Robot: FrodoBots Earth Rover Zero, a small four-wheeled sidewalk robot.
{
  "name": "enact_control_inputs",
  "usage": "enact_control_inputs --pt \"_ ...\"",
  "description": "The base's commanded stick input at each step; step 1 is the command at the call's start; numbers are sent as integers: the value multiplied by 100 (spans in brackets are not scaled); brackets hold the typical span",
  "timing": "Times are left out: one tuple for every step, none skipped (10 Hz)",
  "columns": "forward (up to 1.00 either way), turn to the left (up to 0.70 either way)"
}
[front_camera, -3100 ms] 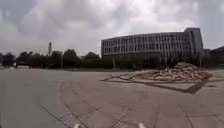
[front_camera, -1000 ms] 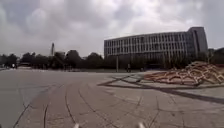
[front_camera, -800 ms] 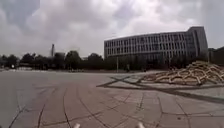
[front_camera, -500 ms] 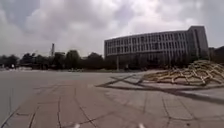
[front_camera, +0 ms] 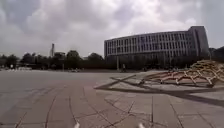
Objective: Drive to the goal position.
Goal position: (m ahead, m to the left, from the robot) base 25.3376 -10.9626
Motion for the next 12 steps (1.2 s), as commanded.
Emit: enact_control_inputs --pt "60 0" --pt "60 0" --pt "60 0" --pt "60 0" --pt "60 0" --pt "60 0" --pt "60 0" --pt "60 0" --pt "60 0" --pt "60 0" --pt "60 0" --pt "60 0"
